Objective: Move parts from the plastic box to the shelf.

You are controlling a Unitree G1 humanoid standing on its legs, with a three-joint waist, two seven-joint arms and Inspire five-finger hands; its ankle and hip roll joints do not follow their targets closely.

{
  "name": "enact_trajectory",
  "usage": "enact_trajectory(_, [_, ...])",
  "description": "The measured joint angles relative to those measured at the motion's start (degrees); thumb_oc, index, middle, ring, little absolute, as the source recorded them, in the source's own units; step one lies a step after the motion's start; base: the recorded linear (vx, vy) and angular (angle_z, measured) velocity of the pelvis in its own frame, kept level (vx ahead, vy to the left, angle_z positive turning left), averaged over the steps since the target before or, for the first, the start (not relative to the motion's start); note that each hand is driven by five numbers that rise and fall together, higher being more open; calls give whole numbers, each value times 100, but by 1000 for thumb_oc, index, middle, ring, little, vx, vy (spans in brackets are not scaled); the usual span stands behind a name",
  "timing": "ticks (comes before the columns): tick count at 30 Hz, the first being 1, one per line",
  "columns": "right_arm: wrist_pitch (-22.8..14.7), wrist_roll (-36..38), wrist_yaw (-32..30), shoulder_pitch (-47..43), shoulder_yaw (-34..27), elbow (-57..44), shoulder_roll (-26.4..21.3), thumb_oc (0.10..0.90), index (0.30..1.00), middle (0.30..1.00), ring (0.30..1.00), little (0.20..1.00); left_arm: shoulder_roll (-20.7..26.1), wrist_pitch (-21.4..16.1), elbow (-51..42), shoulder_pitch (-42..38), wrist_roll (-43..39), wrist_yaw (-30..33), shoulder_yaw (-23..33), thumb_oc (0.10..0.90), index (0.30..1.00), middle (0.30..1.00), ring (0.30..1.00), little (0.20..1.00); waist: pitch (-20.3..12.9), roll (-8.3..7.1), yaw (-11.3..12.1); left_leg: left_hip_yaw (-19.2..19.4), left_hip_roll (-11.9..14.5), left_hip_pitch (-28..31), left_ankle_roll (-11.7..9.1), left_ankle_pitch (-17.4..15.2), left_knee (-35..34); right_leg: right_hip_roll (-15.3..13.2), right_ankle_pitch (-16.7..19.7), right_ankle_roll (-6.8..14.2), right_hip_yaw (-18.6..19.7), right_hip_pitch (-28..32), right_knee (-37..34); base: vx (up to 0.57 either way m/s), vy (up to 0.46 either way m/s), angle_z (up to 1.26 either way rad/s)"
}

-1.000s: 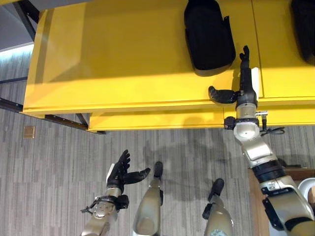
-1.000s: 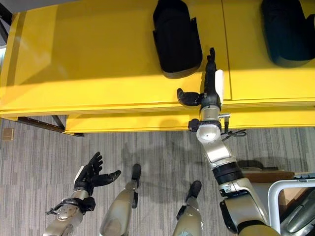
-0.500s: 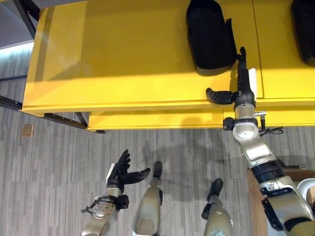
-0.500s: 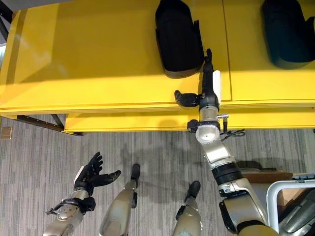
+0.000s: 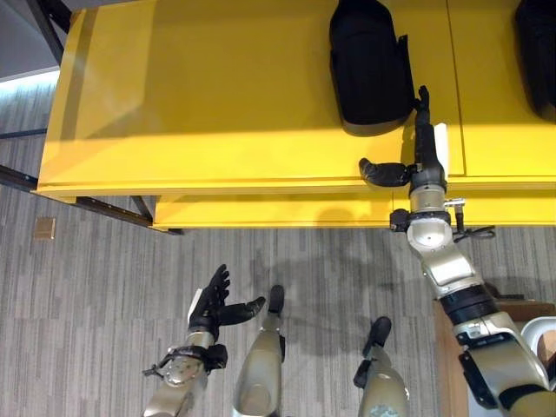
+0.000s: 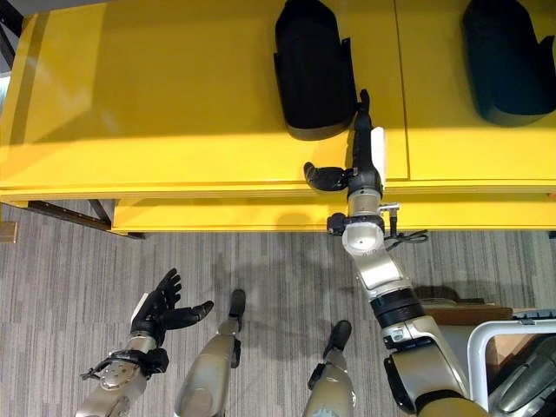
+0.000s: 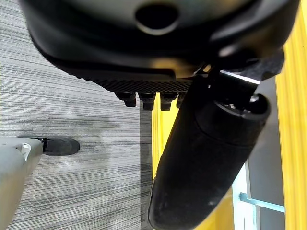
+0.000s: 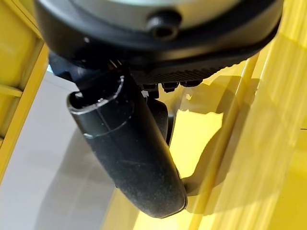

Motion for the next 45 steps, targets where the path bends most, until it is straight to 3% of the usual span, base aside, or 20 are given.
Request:
enact_trajectory(31, [8, -58, -16, 33, 66, -99, 23, 900, 1000, 1000, 1000, 1000, 0, 2, -1, 0, -3, 9, 14, 900, 1000, 1000, 1000, 1000, -2, -3, 13, -102, 0, 5, 0, 7, 1, 20, -10, -4, -82, 76, -2, 0, -1, 1])
enact_trajectory(39, [221, -1443, -708, 75, -185, -713, 10, 900, 1000, 1000, 1000, 1000, 0, 2, -10, -43, 7, 75, 19, 900, 1000, 1000, 1000, 1000, -3, -5, 7, -106, -1, -4, 18, -7, -1, 21, -11, -5, -86, 70, -3, 0, 0, 0])
enact_trajectory(45, [358, -2023, -980, 117, -279, -1464, 15, 900, 1000, 1000, 1000, 1000, 0, 2, -24, -117, 24, 261, 18, 900, 1000, 1000, 1000, 1000, -2, -8, -20, -99, 1, -5, 10, -2, -1, 22, -10, -4, -77, 60, -2, 0, 0, 0])
